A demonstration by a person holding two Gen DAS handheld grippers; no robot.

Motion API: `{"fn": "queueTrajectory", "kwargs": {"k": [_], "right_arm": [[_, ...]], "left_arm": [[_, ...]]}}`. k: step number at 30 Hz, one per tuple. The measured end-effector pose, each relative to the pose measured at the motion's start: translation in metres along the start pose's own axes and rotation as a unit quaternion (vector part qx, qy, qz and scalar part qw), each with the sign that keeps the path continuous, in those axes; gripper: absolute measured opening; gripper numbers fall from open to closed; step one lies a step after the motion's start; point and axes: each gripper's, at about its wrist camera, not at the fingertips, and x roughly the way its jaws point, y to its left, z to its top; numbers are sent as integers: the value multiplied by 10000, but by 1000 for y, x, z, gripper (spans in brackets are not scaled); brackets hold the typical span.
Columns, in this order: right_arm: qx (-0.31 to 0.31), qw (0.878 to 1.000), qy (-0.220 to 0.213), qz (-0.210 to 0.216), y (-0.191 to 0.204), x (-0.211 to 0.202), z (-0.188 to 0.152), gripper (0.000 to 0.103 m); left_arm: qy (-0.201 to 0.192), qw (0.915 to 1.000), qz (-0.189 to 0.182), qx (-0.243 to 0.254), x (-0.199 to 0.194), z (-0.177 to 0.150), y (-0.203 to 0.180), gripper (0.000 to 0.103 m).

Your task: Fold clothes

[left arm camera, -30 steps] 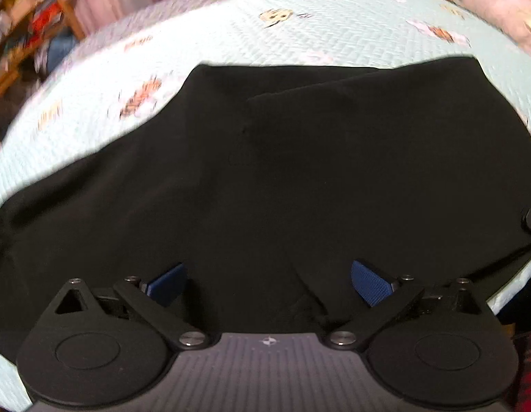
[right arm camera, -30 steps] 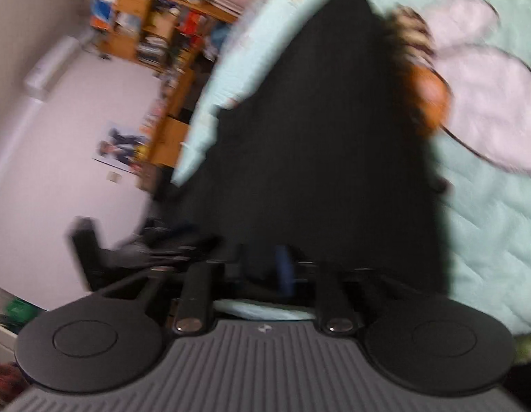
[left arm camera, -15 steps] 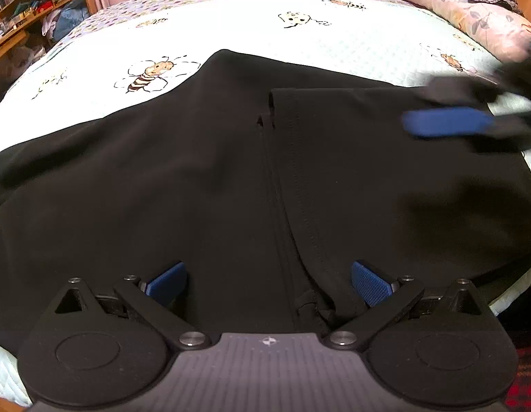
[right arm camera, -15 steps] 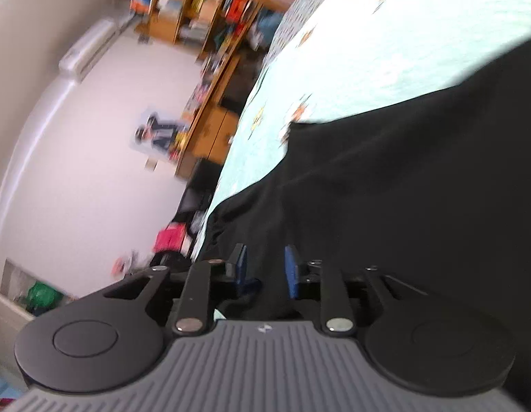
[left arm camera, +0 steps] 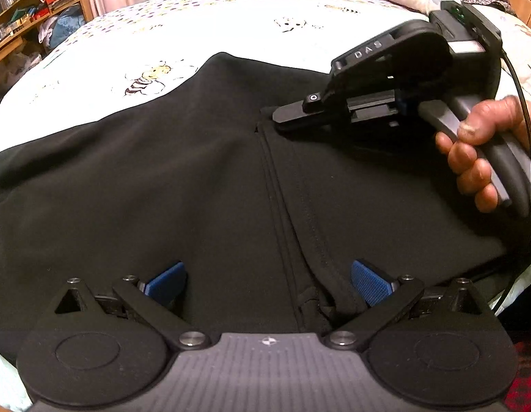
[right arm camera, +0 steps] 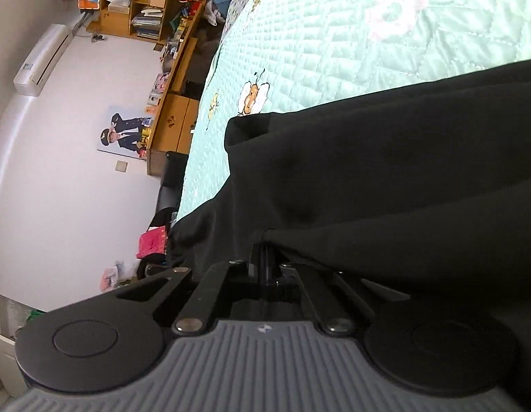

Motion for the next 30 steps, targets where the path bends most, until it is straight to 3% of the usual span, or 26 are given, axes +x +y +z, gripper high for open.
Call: {"fn": "queueTrajectory", "kwargs": {"k": [5, 7, 8, 9, 11, 14, 18, 20, 22, 23, 25, 29, 30], "right_arm": [[-248, 9994, -122, -218, 13, -1, -3, 4], [-368, 9987, -286, -224, 21, -6, -9, 17], [-413, 9981, -433, -125, 25, -12, -16, 31], [-345, 9978, -557, 26, 26, -20, -23, 38], [-172, 9977, -627, 202, 19, -33, -37, 39], [-281, 9981, -543, -97, 11, -34, -50, 37], [-454, 9989, -12, 88, 21, -20, -58, 39], [103, 9925, 130, 1211, 21, -22, -62, 39], [132, 9836, -387, 1757, 28, -41, -61, 40], [-61, 9871, -576, 1489, 32, -50, -59, 44], [-595, 9959, -661, 143, 40, -55, -54, 48], [-763, 9967, 250, -141, 39, -19, -61, 48], [-435, 9970, 553, 310, 37, -10, -62, 48]], "left_arm": [[5, 10000, -34, -31, 2, 2, 2, 103], [2, 10000, -25, -48, 3, 3, 2, 103], [-2, 10000, -20, -61, 3, 3, 2, 103], [-6, 10000, -14, -74, 3, 3, 1, 103], [-14, 9999, -2, -101, 4, 3, 1, 103], [-26, 9999, 16, -140, 4, 3, 1, 103], [-42, 9998, 42, -201, 5, 2, 1, 103], [-44, 9995, 88, -311, 3, 2, 1, 103], [-52, 9991, 146, -388, 2, 1, 0, 103], [-55, 9991, 165, -397, 1, 1, 0, 103], [-53, 9990, 180, -399, 0, 1, 0, 103], [-46, 9989, 182, -440, -3, -1, 0, 103], [-45, 9987, 162, -482, -5, -1, 1, 103]]}}
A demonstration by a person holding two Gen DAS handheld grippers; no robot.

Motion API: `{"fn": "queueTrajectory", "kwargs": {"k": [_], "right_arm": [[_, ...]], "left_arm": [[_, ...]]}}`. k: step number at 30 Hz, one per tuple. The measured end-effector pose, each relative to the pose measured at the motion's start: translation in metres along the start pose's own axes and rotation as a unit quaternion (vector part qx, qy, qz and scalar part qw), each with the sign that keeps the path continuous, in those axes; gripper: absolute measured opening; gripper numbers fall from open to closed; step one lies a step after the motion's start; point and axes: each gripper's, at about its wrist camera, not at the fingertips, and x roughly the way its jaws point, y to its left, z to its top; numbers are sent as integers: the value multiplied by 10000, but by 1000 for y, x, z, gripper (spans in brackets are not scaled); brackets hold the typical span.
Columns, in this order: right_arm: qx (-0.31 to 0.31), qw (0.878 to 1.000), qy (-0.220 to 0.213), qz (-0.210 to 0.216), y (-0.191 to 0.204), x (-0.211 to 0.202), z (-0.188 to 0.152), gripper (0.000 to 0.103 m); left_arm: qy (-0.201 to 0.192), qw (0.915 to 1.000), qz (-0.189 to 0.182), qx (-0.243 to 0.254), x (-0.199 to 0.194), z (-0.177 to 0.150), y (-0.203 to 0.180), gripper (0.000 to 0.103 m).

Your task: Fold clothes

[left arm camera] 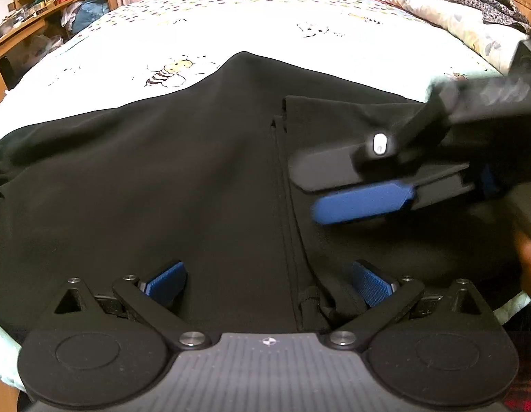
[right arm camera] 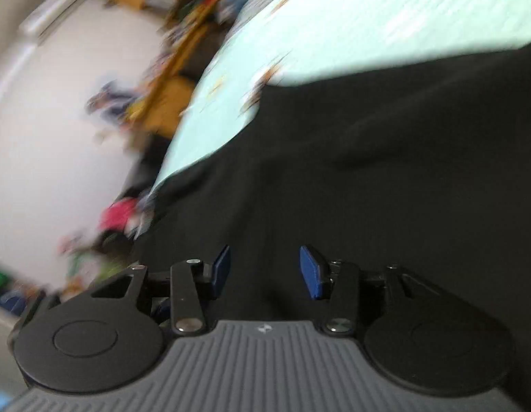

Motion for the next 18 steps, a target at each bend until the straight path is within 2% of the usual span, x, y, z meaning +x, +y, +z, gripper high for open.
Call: {"fn": "queueTrajectory", "kwargs": {"k": [1, 3, 6, 9, 10, 11, 14, 15, 16, 17, 18], "right_arm": [[224, 9988, -129, 409, -1, 0, -2, 48], [308, 9907, -813, 1051, 1, -15, -4, 48], [268, 9901, -1270, 529, 0, -38, 4, 56], [140, 9934, -1095, -317, -2, -39, 2, 59], [100, 9936, -887, -692, 0, -31, -1, 59], [-99, 9943, -698, -805, 7, -23, -11, 59], [211, 9965, -593, 557, 15, -12, -14, 59], [167, 9938, -807, 753, 18, -18, -13, 59], [96, 9902, -1059, 902, 21, -25, -11, 59], [36, 9905, -1169, 723, 22, -31, -8, 60], [-6, 9920, -1217, 341, 23, -34, -6, 60]], "left_arm": [[2, 10000, -20, -42, -2, -1, 2, 103], [-21, 9999, -73, -128, -8, -2, 7, 102], [-116, 9995, -134, -244, -20, -3, 16, 102], [-270, 9989, -26, -374, -33, -4, 27, 101], [-286, 9985, -34, -463, -37, -5, 32, 101], [-305, 9980, -42, -554, -41, -6, 38, 100], [-388, 9956, -62, -848, -55, -11, 59, 100], [-427, 9947, -21, -940, -60, -13, 67, 100], [-462, 9936, 15, -1035, -65, -16, 75, 100], [-479, 9923, 30, -1143, -70, -20, 83, 100], [-490, 9908, 38, -1260, -74, -24, 92, 100]]}}
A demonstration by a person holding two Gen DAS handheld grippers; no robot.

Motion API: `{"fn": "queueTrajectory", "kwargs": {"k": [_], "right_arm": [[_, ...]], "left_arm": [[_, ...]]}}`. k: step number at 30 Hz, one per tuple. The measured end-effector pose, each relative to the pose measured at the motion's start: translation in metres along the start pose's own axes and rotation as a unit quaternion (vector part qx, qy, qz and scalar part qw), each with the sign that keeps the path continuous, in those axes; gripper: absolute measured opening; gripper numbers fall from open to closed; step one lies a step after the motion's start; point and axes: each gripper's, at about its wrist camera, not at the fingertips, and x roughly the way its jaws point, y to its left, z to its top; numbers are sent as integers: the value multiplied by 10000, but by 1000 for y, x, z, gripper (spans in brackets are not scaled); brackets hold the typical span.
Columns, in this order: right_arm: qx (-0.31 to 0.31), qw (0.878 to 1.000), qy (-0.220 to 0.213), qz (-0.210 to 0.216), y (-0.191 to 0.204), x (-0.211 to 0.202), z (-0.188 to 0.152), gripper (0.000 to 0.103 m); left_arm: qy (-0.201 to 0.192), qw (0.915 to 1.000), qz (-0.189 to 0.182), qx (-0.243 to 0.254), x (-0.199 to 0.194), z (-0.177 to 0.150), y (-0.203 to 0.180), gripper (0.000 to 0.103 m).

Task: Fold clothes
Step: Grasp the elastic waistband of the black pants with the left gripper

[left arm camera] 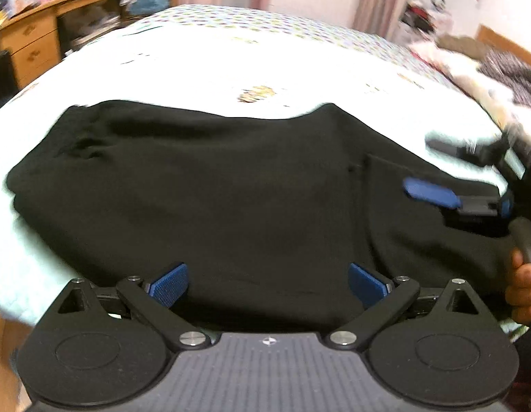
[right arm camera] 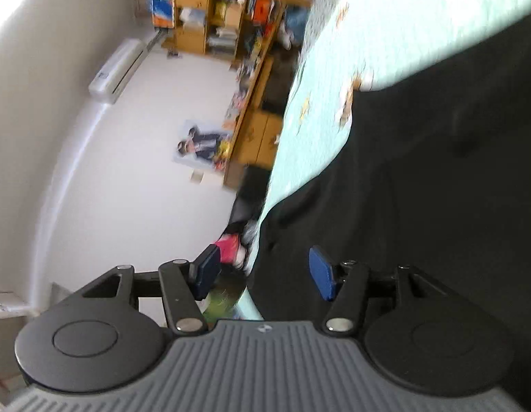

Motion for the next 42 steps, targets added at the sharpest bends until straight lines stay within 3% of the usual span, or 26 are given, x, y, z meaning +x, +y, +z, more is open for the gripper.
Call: {"fn": "queueTrajectory", "kwargs": {"k": [3, 4, 7, 8, 14, 15, 16, 17, 18, 19, 20, 21, 23, 28, 29, 30, 31, 33, 34, 37, 39, 40, 42], "right_arm": [[-160, 9931, 183, -1148, -4, 7, -8, 63], [-243, 9917, 394, -1203, -3, 14, -17, 63], [179, 9951, 945, 223, 6, 35, -30, 63], [150, 9948, 856, 533, 13, 33, -33, 64], [294, 9866, 671, 1456, 28, -4, -43, 69], [346, 9875, 719, 1362, 24, 5, -40, 70], [378, 9910, 848, 962, 10, 3, -42, 70], [352, 9932, 1024, 422, -1, 9, -49, 64], [316, 9922, 1202, -134, -12, 16, -56, 34], [225, 9917, 1217, -341, -17, 22, -61, 23], [205, 9917, 1195, -428, -17, 24, -62, 16], [210, 9917, 1192, -442, -15, 26, -60, 16], [224, 9916, 1193, -451, -10, 30, -55, 18], [-76, 9950, 948, 295, 21, 22, -60, 43], [-152, 9948, 934, 366, 26, 25, -57, 55], [-194, 9950, 969, 166, 20, 29, -54, 62], [-230, 9946, 1012, -79, 13, 34, -51, 61], [-341, 9922, 1040, -602, 5, 44, -49, 15], [-398, 9899, 1050, -865, 1, 49, -48, 11], [-477, 9893, 979, -973, 14, 54, -45, 17], [-706, 9884, 876, -1019, 28, 56, -44, 38], [-793, 9888, 835, -950, 34, 56, -44, 40], [-871, 9902, 772, -770, 44, 57, -42, 42]], "left_arm": [[55, 9988, -24, -477, -4, -3, 25, 100], [72, 9980, -29, -621, -6, -4, 32, 100], [99, 9962, -3, -867, -8, -4, 44, 100], [99, 9954, 4, -950, -9, -4, 48, 100], [-37, 9862, -245, -1634, -17, -7, 81, 99], [-22, 9842, -299, -1743, -15, -8, 85, 99], [37, 9831, -322, -1803, -11, -8, 86, 98], [115, 9823, -346, -1839, -6, -8, 84, 97], [188, 9814, -376, -1871, -2, -8, 82, 95], [240, 9808, -435, -1884, 0, -9, 79, 95], [279, 9805, -477, -1887, 1, -9, 77, 95], [265, 9814, -450, -1845, 1, -10, 75, 95], [237, 9820, -391, -1832, 0, -10, 76, 95], [103, 9758, -357, -2157, -6, -14, 94, 95], [72, 9742, -349, -2230, -7, -14, 98, 95], [39, 9725, -330, -2305, -7, -15, 101, 95], [8, 9706, -320, -2387, -8, -16, 104, 96], [-74, 9647, -299, -2616, -10, -18, 113, 96], [-153, 9599, -305, -2784, -13, -20, 120, 96], [-477, 9370, -292, -3449, -21, -28, 147, 97], [-665, 9195, -206, -3868, -24, -33, 168, 97], [-747, 9109, -163, -4055, -26, -35, 178, 97], [-796, 9035, -87, -4211, -23, -34, 195, 98]]}}
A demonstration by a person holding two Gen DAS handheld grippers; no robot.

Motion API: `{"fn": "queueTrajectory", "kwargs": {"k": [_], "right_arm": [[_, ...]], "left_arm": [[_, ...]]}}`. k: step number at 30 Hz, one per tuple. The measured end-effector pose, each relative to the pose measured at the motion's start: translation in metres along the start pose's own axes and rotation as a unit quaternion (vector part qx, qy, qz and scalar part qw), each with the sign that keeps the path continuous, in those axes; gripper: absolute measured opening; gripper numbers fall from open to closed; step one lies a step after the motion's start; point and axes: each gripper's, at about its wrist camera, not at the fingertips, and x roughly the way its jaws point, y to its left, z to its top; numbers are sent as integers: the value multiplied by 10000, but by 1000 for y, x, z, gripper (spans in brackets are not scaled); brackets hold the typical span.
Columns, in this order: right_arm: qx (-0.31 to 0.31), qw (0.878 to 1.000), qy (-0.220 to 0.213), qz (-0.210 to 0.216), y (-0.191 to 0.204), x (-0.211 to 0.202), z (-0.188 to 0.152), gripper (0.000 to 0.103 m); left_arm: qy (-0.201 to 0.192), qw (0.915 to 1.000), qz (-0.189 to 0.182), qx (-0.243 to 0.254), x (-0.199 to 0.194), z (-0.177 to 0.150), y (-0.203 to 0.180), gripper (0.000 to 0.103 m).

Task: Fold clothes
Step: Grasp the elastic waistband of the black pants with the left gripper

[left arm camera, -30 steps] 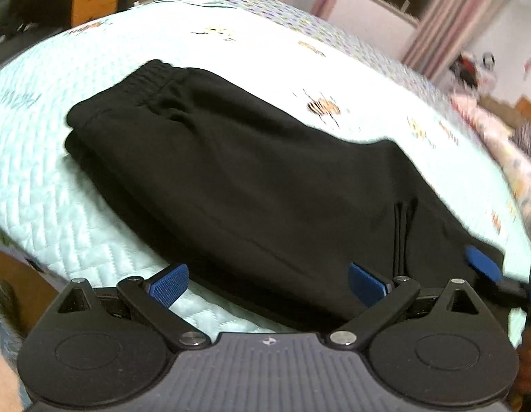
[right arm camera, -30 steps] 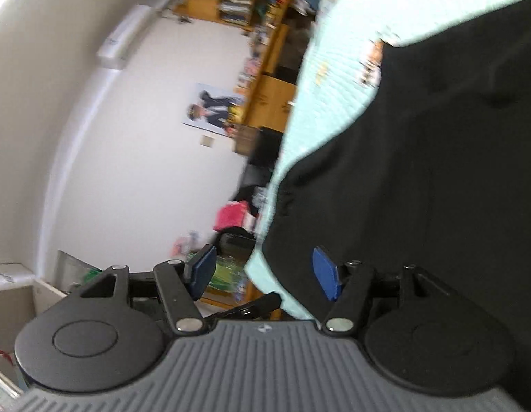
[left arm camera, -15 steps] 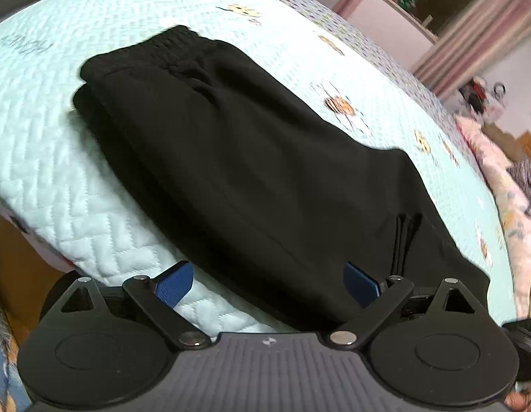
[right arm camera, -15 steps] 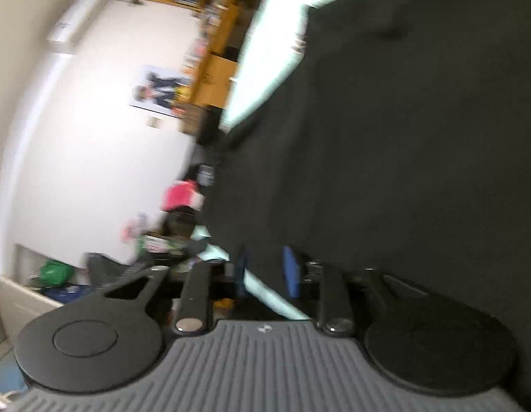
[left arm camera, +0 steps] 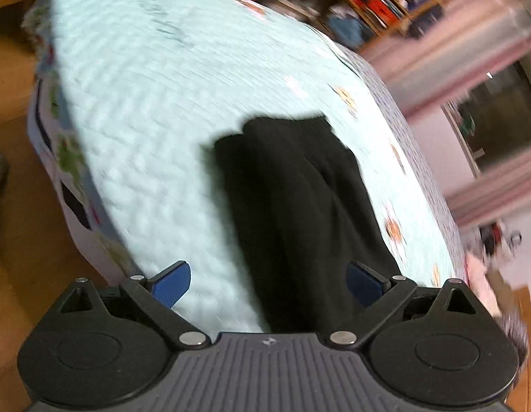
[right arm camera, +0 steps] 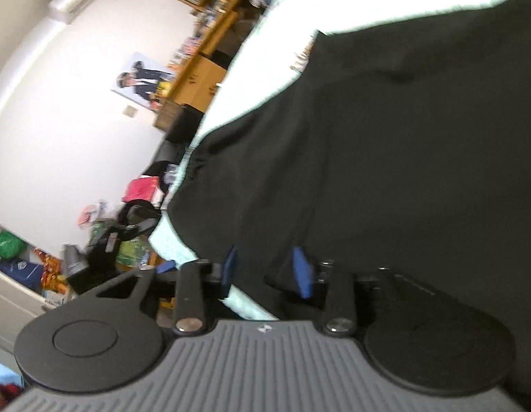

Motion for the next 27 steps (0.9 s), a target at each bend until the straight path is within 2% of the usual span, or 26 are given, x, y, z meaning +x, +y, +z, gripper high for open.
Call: {"fn": "queueTrajectory", "kwargs": {"k": [2, 4, 5, 9, 10, 13, 16, 22, 27], "right_arm": [[18, 9998, -60, 205, 6, -1, 5, 45], [30, 9994, -139, 311, 2, -21, 0, 52], [32, 9993, -188, 321, 4, -30, -3, 56], [37, 9992, -330, 202, 3, -48, -1, 59], [57, 9993, -345, 159, -5, -67, -10, 59], [223, 9990, -374, 41, -20, -80, -18, 60], [364, 9987, -362, -52, -25, -73, -17, 60], [313, 9991, -276, -92, -29, -82, -26, 61], [346, 9989, -299, -119, -27, -84, -26, 62]], "left_arm": [[2, 10000, 46, -52, 11, 13, 6, 99], [36, 9999, 28, -109, 23, 24, 12, 100], [54, 9999, 9, -148, 28, 29, 14, 100], [60, 9996, -85, -251, 42, 44, 19, 102], [60, 9995, -182, -250, 44, 47, 20, 102], [64, 9985, -484, -250, 47, 53, 22, 102], [113, 9955, -910, -247, 46, 59, 23, 102], [430, 9900, -1332, -180, 67, 59, 21, 102], [348, 9844, -1692, -334, 83, 59, 27, 102]]}}
